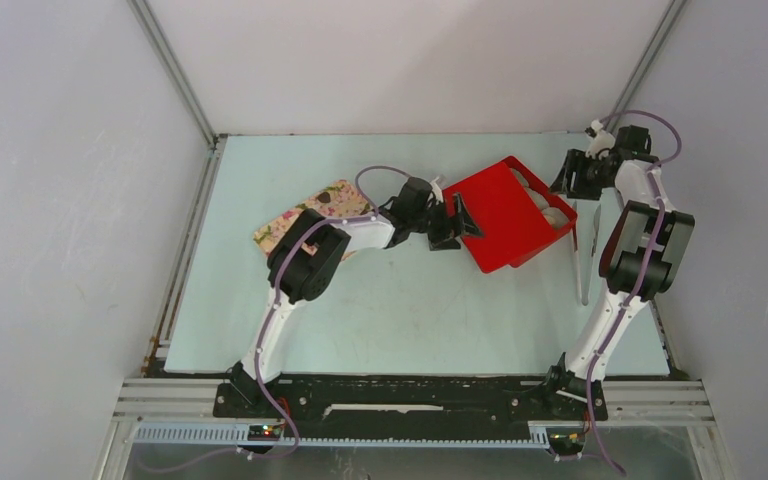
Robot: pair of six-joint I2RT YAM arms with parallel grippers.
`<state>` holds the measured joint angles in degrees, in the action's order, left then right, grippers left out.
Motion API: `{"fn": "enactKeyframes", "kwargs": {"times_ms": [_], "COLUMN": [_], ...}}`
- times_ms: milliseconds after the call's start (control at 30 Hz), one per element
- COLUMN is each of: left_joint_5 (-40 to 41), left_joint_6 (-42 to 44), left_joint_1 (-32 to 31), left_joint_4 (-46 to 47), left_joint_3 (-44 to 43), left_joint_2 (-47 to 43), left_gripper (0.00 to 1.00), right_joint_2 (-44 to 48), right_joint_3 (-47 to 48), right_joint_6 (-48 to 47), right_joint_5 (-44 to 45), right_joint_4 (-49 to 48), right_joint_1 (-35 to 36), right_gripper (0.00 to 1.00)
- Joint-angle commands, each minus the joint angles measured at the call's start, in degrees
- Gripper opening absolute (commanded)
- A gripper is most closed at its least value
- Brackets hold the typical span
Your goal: Pack the chocolate
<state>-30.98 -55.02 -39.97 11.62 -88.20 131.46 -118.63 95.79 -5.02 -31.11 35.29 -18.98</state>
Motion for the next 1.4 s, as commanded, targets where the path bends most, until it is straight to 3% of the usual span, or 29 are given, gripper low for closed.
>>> {"fn": "enactKeyframes", "kwargs": {"times_ms": [0, 167, 433, 633, 900, 1133, 1233, 1367], "left_joint_5": [-2.52, -4.57, -4.52, -6.60, -7.83, -8.10, -6.47, -3.23], "left_joint_6": [1.02, 6.24, 8.56, 16.22, 23.64, 35.60, 38.05, 40.82], "left_joint_1": [-0.86, -1.10, -1.15, -0.25, 6.58, 9.16, 10.14, 11.40], "left_joint_4": [3.48, 4.06, 2.98, -3.53, -8.24, -26.03, -27.74, -30.02], "left_joint_3": [-1.97, -3.28, -3.44, -3.27, 8.88, 12.43, 13.96, 12.74], "left_joint_2": [-2.54, -2.93, -4.44, -6.65, -16.48, -21.50, -21.90, -21.09], "left_gripper": [0.95, 0.93, 0.93, 0.93, 0.92, 0.90, 0.90, 0.89], "right_joint_2": [1.03, -0.93, -7.11, -3.37, 4.30, 12.68, 14.35, 14.35], "right_joint_3": [0.10, 0.90, 4.46, -1.93, -15.60, -24.94, -24.95, -24.95], "right_joint_6": [-0.85, 1.90, 1.97, 3.62, 8.86, 5.95, 5.57, 6.59], "right_joint_5": [-0.02, -1.09, -6.36, -14.98, -21.93, -16.97, -13.27, -16.28], "right_joint_4": [-3.56, -6.66, -0.85, -0.44, -3.08, -0.75, 0.45, 0.66], "right_joint_1": [-0.46, -2.00, -1.44, 0.21, 4.22, 8.85, 6.76, 2.55], "right_gripper": [0.61, 0.61, 0.61, 0.59, 0.58, 0.59, 0.59, 0.59]}}
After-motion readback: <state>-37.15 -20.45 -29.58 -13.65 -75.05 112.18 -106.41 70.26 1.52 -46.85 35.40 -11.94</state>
